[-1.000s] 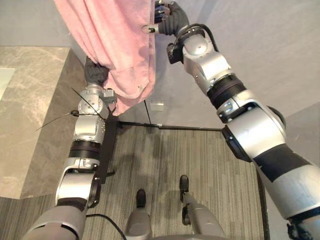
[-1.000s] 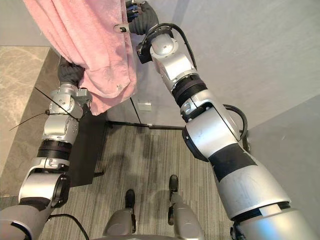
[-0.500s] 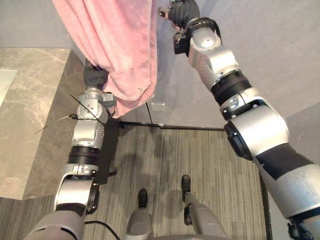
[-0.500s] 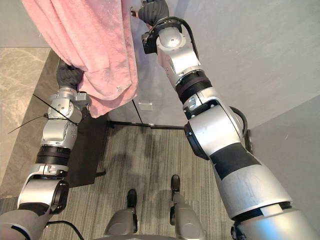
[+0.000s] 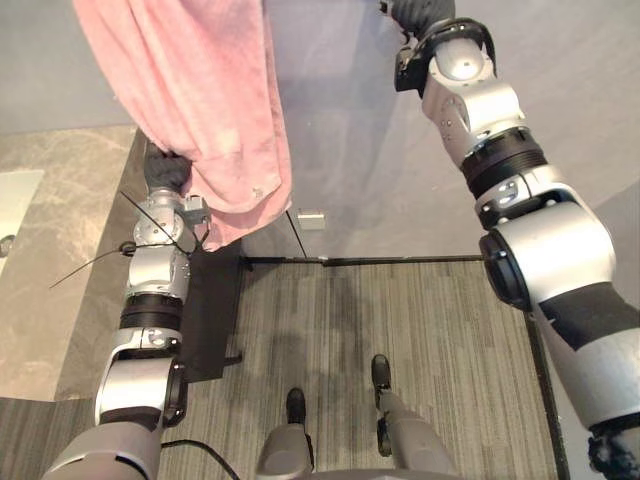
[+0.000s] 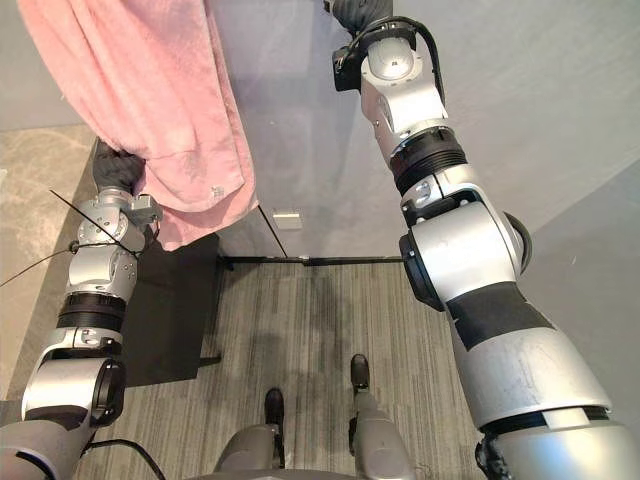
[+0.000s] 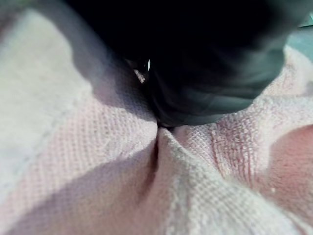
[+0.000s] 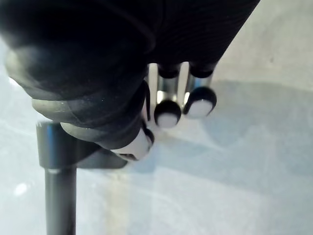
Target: Organize washtable
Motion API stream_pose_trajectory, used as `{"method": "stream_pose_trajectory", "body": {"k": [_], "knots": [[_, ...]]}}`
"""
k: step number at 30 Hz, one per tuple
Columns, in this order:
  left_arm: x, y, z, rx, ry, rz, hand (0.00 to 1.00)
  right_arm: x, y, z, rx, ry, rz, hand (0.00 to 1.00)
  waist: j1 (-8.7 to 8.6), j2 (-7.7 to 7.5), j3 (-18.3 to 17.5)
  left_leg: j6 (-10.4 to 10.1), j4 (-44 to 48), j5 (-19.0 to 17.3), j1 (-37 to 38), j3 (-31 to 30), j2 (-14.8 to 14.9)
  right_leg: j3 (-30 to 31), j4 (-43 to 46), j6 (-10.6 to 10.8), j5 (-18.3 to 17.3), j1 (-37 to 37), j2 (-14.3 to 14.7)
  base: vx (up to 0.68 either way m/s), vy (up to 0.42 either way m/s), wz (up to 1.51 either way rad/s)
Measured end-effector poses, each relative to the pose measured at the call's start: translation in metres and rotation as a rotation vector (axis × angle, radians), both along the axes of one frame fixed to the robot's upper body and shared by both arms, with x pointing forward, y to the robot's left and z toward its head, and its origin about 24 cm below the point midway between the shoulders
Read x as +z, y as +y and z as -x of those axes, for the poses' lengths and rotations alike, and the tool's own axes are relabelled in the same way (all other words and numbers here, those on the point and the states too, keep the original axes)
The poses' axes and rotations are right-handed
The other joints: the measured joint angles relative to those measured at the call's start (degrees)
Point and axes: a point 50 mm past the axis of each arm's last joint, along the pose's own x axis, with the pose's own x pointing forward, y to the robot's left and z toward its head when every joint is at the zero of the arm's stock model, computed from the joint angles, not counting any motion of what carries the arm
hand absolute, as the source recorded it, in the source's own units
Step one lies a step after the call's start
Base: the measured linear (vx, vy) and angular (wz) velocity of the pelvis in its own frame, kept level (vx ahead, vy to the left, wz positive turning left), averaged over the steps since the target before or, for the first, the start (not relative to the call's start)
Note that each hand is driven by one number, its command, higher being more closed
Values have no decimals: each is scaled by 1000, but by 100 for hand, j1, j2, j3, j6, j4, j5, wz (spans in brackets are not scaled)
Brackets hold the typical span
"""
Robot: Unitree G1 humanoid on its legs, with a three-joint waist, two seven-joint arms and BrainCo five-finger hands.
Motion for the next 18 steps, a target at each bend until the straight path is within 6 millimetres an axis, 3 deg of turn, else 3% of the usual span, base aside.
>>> {"method": "stream_pose_trajectory", "body": {"k": [6, 9, 12, 18], "knots": [[4, -5, -5, -13, 4, -6, 100, -11, 2, -2, 7, 29, -2, 0, 11, -62, -37, -64, 62, -41, 3, -18, 70, -107, -13, -3, -4, 77, 47, 1, 21, 6], [2, -9, -8, -25, 25, -18, 100, -30, 9, -5, 28, 73, -2, 0, 24, -231, -166, -62, 60, -40, 2, -23, 71, -119, -13, -19, 7, 82, 45, 19, 49, 3], [7, -14, -16, -35, 40, -23, 100, -47, 28, -4, 74, 116, -2, 0, 10, -365, -244, -46, 59, -33, -6, -63, 44, -145, -12, -20, 9, 87, 19, 20, 55, 4], [24, -34, -31, -74, 23, 12, 100, -69, 74, 4, 189, 165, 92, 0, 18, -384, -255, -44, 49, -32, -5, -146, 46, -204, -11, -18, 12, 131, 19, 8, 52, 6]]}}
